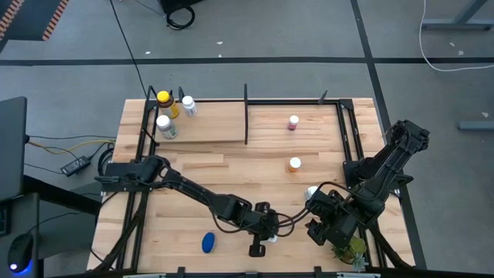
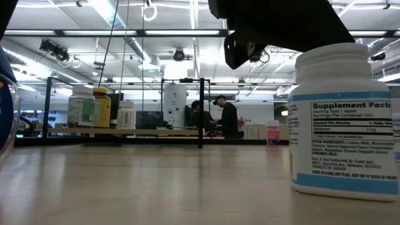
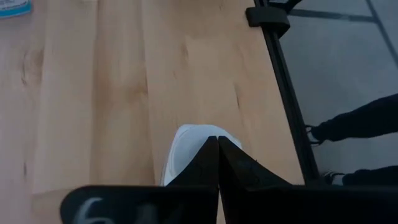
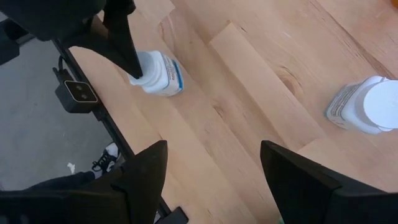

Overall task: Pick and place medicine bottles onto shelf by color
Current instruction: Put the white and blue medicine bottle on the shelf

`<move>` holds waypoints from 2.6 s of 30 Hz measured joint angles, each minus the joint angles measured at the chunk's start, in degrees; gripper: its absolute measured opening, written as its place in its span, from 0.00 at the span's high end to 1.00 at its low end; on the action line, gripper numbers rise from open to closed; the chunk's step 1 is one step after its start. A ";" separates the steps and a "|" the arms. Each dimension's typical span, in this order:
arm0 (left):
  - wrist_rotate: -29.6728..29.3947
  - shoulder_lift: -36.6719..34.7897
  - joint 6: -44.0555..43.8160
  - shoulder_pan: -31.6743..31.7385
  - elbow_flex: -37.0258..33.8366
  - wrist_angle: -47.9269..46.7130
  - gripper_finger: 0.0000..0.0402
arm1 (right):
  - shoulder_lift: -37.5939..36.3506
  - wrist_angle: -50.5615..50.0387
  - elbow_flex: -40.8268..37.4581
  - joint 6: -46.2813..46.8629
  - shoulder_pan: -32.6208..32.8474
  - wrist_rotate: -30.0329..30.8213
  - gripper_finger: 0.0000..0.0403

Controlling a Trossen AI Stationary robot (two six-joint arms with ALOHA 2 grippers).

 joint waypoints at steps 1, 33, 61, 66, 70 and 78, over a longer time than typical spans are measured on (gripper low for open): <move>-0.04 -0.04 0.66 -0.04 0.01 -0.68 1.00 | 0.00 -0.02 0.00 0.00 0.00 -0.03 0.35; -2.10 -0.71 1.93 -0.74 0.44 -8.81 1.00 | 0.00 0.04 0.00 -0.15 0.00 -0.05 0.35; -5.67 -4.60 2.31 0.56 0.59 -29.91 1.00 | 0.02 -0.06 0.00 -0.77 1.94 0.39 0.35; -6.74 -4.71 2.38 0.60 0.66 -31.81 1.00 | 0.02 -0.34 0.02 -0.42 2.60 0.85 0.35; -6.94 -4.74 2.36 0.62 0.68 -33.21 1.00 | 0.02 -0.37 0.02 -0.39 2.60 1.04 0.35; -8.35 -5.02 2.40 0.86 0.76 -38.79 1.00 | 0.02 -1.11 0.02 -0.39 2.60 2.18 0.35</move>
